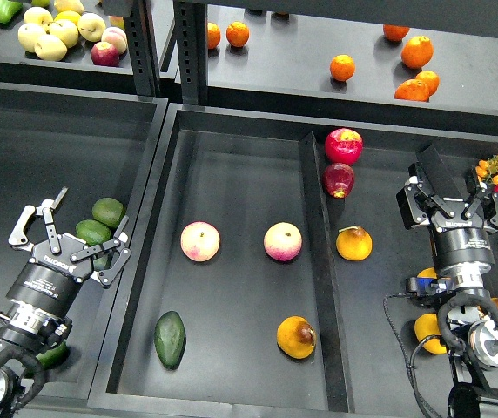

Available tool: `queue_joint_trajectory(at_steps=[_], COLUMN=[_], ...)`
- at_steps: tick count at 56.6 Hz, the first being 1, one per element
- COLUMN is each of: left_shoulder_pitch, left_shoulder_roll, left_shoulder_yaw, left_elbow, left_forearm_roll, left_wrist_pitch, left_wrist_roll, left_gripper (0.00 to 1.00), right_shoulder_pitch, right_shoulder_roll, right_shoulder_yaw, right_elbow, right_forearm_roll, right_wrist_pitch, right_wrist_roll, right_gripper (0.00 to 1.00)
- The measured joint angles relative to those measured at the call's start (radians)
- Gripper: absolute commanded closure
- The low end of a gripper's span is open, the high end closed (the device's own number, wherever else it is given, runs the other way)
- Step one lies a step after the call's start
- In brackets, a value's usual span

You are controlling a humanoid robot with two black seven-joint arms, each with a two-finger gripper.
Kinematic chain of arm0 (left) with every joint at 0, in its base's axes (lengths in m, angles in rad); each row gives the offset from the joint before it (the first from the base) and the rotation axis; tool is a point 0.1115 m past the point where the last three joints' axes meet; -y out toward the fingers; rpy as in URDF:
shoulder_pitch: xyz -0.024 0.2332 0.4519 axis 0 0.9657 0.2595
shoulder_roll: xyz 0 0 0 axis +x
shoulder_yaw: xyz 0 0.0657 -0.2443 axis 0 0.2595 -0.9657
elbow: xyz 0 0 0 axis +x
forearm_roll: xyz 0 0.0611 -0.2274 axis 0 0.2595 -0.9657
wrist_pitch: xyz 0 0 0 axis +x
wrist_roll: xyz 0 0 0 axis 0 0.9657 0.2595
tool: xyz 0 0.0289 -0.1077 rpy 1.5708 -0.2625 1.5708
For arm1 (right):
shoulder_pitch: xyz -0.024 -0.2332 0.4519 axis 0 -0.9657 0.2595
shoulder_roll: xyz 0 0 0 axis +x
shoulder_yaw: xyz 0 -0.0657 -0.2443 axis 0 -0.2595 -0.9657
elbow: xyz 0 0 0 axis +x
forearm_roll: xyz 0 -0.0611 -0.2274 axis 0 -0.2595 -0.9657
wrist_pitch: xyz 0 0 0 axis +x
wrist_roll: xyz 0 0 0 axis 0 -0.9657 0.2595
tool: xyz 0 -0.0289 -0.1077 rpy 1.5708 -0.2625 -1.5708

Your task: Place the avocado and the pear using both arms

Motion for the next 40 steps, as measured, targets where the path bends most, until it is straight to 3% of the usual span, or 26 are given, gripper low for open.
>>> queue_joint_trajectory(at_steps=[40], left_shoulder_pitch=[0.019], left_shoulder_roll=[0.000], left_shoulder_yaw=[0.033], left_elbow=[0.000], left_forearm_roll=[-0.012], left_wrist_pitch=[0.000], left_wrist_roll=[0.015], left_gripper=[0.00], right_shoulder_pitch=[-0.011], right_shoulder_roll=[0.000], right_shoulder_yaw=[-0.005], right_elbow=[-0.010], right_forearm_roll=[0.000], right_wrist_pitch=[0.001], right_wrist_roll=[0.000], right_gripper=[0.01])
